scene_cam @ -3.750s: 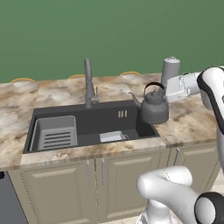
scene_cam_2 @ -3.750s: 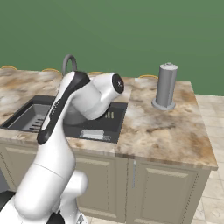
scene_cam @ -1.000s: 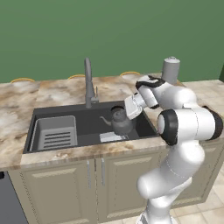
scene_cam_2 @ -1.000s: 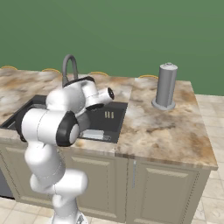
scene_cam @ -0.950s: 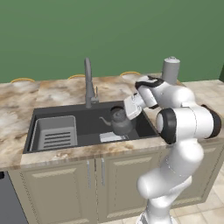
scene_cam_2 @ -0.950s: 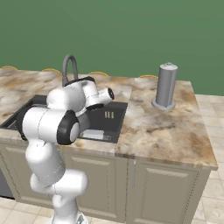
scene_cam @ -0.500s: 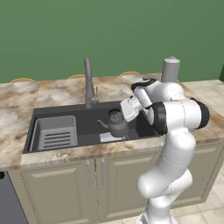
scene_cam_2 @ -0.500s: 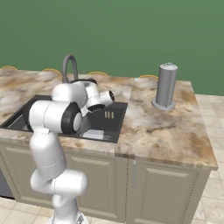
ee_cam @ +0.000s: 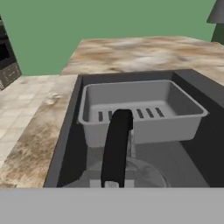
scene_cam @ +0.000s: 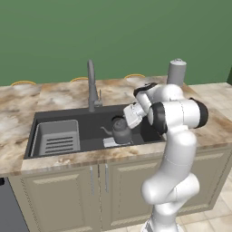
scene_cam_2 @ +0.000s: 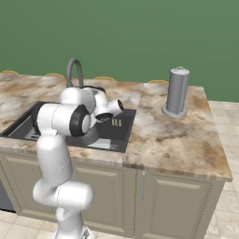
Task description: Open the cabinet, pick the kettle from the cabinet, and place it in the sink.
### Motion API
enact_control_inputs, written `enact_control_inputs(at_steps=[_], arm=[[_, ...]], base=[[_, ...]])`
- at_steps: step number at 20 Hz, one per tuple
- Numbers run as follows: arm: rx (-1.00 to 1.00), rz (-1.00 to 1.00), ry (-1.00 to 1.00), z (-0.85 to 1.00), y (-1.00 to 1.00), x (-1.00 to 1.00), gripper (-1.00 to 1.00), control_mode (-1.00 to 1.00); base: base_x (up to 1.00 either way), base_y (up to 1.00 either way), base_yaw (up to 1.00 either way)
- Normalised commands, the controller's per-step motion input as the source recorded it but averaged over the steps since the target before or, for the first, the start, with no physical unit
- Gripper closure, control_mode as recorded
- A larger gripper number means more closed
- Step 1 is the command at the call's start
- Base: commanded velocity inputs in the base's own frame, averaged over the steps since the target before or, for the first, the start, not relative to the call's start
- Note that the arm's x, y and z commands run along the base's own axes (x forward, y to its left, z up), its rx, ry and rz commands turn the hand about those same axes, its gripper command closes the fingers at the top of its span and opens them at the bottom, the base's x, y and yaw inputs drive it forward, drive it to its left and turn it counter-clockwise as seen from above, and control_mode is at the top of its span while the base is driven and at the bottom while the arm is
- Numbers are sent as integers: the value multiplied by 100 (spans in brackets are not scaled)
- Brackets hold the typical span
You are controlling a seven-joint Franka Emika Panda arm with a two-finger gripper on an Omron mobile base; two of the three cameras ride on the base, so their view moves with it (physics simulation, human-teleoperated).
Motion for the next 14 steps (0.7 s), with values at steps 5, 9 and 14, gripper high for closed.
enact_control_inputs(at_steps=[5,9,14], arm=[[-5,0,0,-26,7,21,100,-100],[-5,0,0,-26,8,25,100,-100],[-1,0,0,-24,3,27,100,-100]], base=[[0,0,0],[0,0,0],[0,0,0]])
